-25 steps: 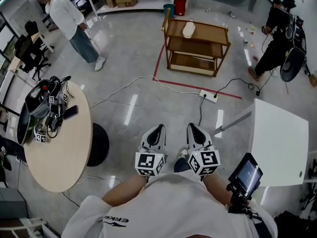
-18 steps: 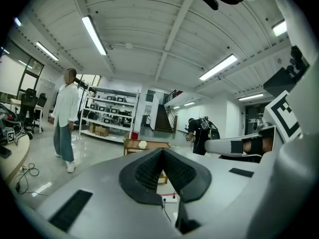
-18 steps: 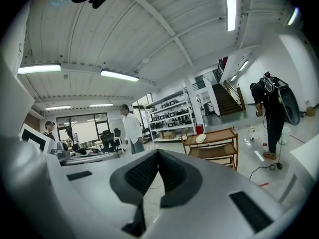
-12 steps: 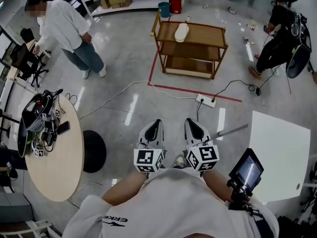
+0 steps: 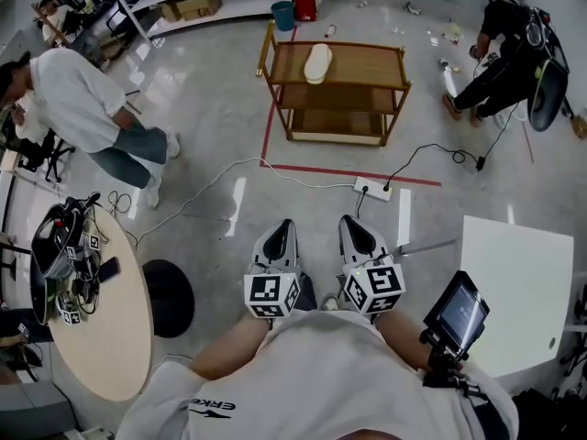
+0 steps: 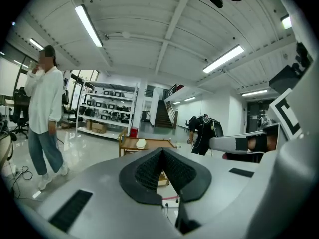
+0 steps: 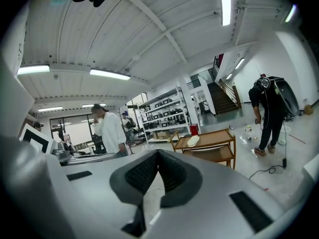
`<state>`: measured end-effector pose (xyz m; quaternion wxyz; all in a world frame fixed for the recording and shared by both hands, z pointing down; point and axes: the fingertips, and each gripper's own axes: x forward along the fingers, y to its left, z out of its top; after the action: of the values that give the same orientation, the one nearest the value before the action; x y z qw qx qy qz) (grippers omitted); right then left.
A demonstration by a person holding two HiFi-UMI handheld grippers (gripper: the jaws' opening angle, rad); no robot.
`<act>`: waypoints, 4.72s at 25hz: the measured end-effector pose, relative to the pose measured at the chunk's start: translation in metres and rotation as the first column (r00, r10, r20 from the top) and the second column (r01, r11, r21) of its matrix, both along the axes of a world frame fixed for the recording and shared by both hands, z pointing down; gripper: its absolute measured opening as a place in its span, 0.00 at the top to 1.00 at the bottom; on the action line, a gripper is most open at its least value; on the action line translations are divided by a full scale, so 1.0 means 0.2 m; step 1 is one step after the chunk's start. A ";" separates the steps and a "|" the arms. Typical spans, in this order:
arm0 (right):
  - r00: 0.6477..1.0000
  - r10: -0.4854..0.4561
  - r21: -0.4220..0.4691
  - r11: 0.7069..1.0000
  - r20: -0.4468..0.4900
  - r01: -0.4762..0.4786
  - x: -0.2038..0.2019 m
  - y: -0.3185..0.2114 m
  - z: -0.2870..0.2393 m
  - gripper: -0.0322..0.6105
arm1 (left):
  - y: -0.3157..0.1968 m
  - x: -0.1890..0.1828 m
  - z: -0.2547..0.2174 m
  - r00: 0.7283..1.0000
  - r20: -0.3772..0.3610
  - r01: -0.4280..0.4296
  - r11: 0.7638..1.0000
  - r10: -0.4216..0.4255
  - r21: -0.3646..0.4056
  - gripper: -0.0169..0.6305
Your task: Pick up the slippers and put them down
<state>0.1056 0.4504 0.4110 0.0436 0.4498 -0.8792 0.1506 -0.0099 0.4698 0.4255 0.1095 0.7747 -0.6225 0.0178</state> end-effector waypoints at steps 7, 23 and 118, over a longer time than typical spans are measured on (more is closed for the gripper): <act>0.996 0.074 0.006 0.997 -0.044 -0.074 -0.14 -0.37 0.00 0.95 | -0.41 -0.15 -0.03 0.995 -0.019 -0.092 0.994 0.093 0.050 0.97; 0.985 0.162 0.028 0.987 -0.057 -0.160 -0.54 -1.03 -0.03 0.95 | -1.08 -0.63 -0.01 0.987 -0.083 -0.136 0.990 0.139 0.045 0.97; 0.973 0.085 -0.827 0.545 0.215 0.135 -0.60 -3.66 1.54 0.70 | -3.55 -0.61 0.99 0.983 -0.022 -0.175 0.877 0.185 -0.447 0.97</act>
<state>-0.0140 -0.2818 0.7185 0.1533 0.3411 -0.7059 0.6016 -0.1323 -0.2405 0.6240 0.2759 0.7830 -0.5281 0.1785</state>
